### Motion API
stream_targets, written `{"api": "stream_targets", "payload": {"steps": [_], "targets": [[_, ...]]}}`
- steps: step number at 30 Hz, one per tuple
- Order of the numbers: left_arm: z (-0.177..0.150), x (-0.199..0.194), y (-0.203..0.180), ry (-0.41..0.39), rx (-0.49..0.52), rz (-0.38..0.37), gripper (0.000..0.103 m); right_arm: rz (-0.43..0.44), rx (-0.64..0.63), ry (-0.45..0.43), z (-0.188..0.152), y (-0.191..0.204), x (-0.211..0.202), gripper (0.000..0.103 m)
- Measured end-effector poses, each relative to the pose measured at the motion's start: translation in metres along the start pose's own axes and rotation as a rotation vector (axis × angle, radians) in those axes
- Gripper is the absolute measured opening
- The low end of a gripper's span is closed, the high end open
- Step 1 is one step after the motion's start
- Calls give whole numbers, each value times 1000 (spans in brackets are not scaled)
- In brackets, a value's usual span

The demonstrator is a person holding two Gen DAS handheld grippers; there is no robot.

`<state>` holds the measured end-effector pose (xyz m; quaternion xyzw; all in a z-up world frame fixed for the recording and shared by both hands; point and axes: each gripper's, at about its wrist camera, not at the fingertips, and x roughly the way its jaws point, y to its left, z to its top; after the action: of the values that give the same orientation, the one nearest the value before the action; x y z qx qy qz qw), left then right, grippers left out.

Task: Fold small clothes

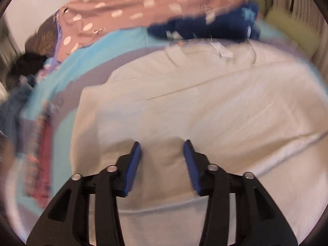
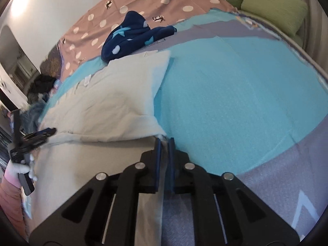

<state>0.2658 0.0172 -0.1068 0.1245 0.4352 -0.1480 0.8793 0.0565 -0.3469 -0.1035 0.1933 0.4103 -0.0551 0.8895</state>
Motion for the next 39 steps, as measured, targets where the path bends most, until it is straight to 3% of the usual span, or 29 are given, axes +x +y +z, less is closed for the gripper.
{"api": "stream_targets", "payload": {"steps": [4,8,11,12,13,14,15,19,23,28,32,39], "targets": [[-7,-25,28,-28,-106,-11,46,-41,10,-29,10,-4,-19,14],[-6,-33,43,-77,-148,-4,46,-39,62,-106,43,-9,-32,14],[-11,-11,36,-16,-136,-21,47,103,-24,-101,61,18,-12,14],[-16,-5,32,-5,-121,-4,50,146,-46,-62,61,27,1,14],[-20,-4,29,-31,-107,11,51,134,-69,-13,60,33,15,15],[-23,-4,31,-38,-113,6,52,34,-115,74,54,39,39,14],[-23,-6,35,-40,-133,-13,52,-21,-145,101,48,39,53,12],[-32,-25,58,-60,-226,-45,52,20,-91,39,40,28,37,12],[-67,-56,89,-88,-335,-131,52,40,-103,14,19,21,-1,16],[-114,-77,101,-38,-360,-169,58,47,-87,31,-14,11,-29,23],[-151,-92,114,-33,-448,-263,62,115,-11,60,-43,1,-42,23],[-201,-123,101,-17,-379,-385,62,189,22,115,-88,-7,-74,23]]}}
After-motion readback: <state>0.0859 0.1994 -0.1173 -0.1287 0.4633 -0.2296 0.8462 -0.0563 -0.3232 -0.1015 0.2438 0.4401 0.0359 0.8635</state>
